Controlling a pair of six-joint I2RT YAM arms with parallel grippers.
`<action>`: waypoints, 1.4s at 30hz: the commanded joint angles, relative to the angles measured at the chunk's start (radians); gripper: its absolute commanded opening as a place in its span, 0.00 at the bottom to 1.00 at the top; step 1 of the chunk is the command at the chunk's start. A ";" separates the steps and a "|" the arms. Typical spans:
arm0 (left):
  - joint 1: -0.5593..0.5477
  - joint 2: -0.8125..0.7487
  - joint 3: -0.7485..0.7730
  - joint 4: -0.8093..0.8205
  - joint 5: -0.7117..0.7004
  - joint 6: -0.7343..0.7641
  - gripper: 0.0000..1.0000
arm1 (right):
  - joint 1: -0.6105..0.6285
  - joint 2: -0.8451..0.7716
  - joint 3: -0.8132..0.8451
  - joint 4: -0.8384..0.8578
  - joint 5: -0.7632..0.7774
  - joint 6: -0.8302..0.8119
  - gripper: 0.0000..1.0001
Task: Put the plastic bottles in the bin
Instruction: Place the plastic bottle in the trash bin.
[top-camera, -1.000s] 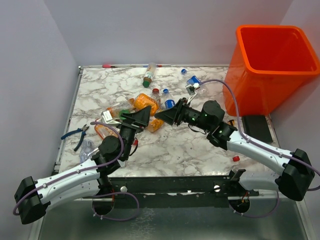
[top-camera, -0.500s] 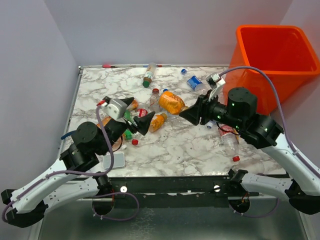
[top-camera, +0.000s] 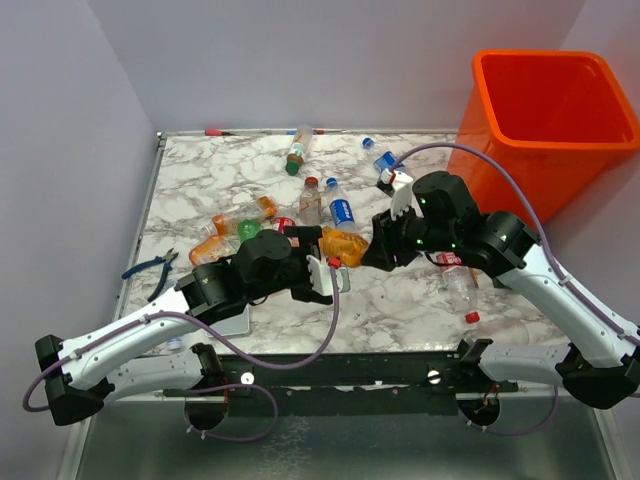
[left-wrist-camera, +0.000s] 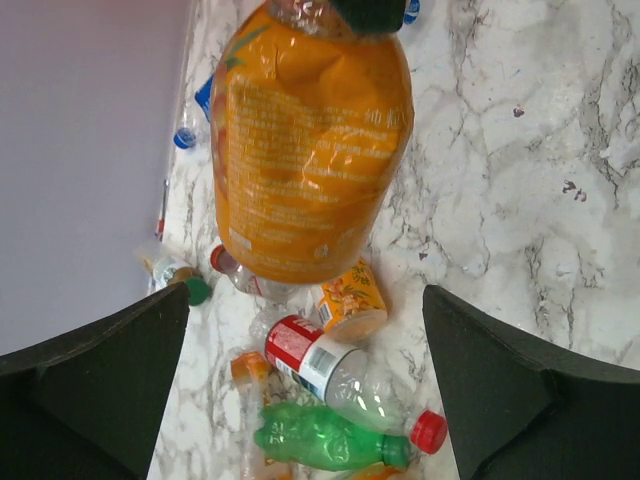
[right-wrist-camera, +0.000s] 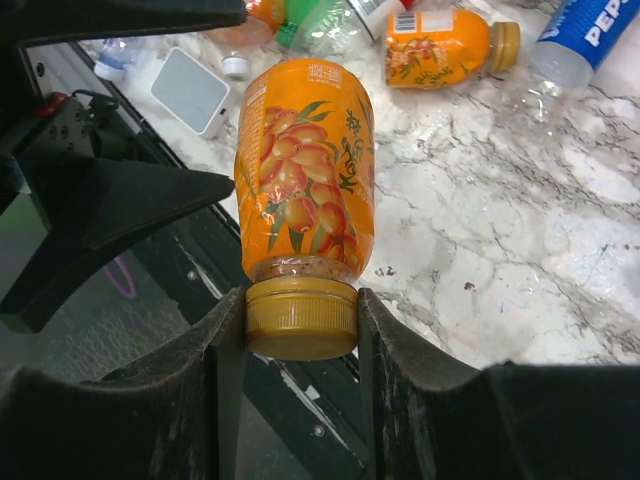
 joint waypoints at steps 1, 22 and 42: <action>-0.031 0.019 0.049 -0.015 -0.005 0.141 0.99 | -0.002 0.009 0.040 -0.003 -0.112 -0.036 0.00; -0.046 0.101 0.042 0.089 0.035 0.055 0.51 | -0.002 0.008 0.027 0.057 -0.185 -0.017 0.00; -0.044 -0.026 -0.267 0.728 0.162 -0.892 0.25 | -0.002 -0.370 -0.374 0.747 0.053 0.206 0.78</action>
